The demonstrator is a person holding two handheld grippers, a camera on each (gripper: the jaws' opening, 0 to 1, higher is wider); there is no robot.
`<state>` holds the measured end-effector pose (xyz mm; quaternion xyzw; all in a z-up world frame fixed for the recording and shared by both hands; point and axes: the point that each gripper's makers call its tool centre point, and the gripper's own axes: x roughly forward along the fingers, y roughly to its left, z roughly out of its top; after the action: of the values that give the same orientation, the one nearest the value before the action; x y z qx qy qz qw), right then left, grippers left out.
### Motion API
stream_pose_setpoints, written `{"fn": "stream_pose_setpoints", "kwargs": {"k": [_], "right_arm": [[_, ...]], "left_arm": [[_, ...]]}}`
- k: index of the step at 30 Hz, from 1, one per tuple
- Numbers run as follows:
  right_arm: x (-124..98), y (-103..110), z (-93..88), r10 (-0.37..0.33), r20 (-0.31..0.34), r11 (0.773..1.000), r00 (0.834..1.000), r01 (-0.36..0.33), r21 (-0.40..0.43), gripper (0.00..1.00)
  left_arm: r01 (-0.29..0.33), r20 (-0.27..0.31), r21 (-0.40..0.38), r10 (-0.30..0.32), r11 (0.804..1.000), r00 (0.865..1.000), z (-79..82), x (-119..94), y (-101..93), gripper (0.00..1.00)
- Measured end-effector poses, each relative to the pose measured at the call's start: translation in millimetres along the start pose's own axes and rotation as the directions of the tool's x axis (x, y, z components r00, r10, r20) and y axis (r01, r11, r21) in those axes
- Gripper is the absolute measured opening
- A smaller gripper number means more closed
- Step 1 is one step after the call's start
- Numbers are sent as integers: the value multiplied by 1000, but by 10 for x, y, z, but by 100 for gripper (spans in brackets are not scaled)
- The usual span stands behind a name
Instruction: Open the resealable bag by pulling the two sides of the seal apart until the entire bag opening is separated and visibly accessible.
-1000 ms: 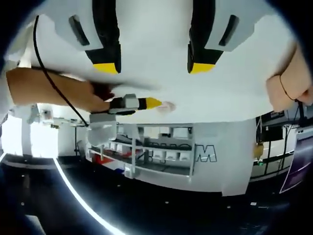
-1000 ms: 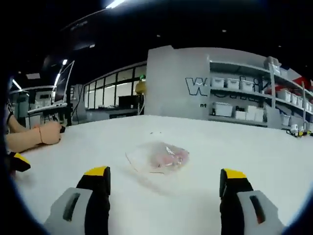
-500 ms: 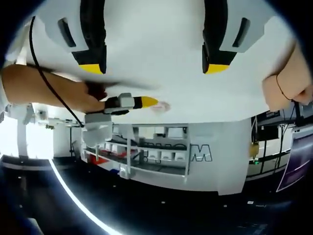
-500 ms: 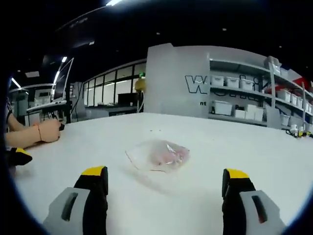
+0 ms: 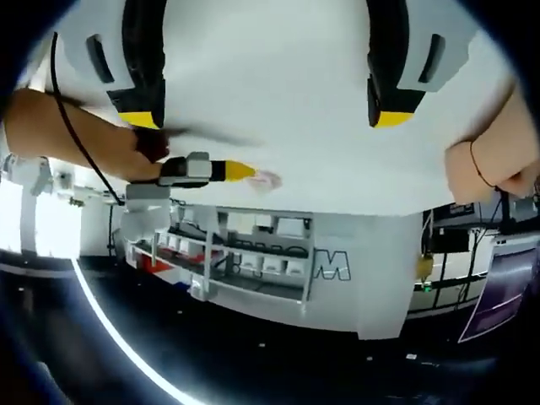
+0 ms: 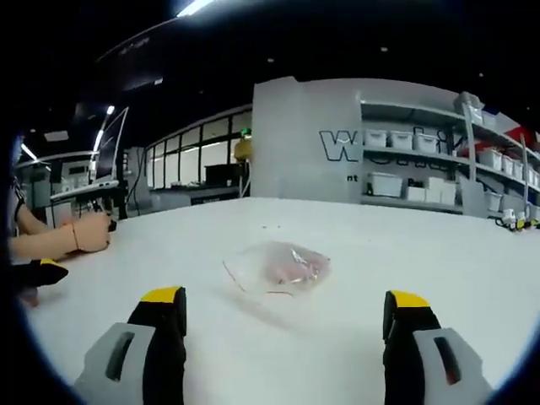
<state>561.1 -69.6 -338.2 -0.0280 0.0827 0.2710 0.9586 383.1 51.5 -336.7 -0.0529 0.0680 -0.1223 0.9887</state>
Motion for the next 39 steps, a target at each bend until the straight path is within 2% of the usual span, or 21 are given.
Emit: {"fn": "stream_pose_setpoints", "kwargs": {"k": [3,26,39], "right_arm": [[-19,11,2,2,0,1000,1000,-2,4,99],[-101,101,-12,22,-3,1000,1000,-22,-1,95],[-221,179,26,41,8,999,999,-41,9,93]], "left_arm": [[-1,-4,24,1,1000,1000,-15,11,-23,100],[8,-15,25,-8,1000,1000,-33,-7,-25,98],[10,-17,24,-10,1000,1000,-54,-17,-23,97]]}}
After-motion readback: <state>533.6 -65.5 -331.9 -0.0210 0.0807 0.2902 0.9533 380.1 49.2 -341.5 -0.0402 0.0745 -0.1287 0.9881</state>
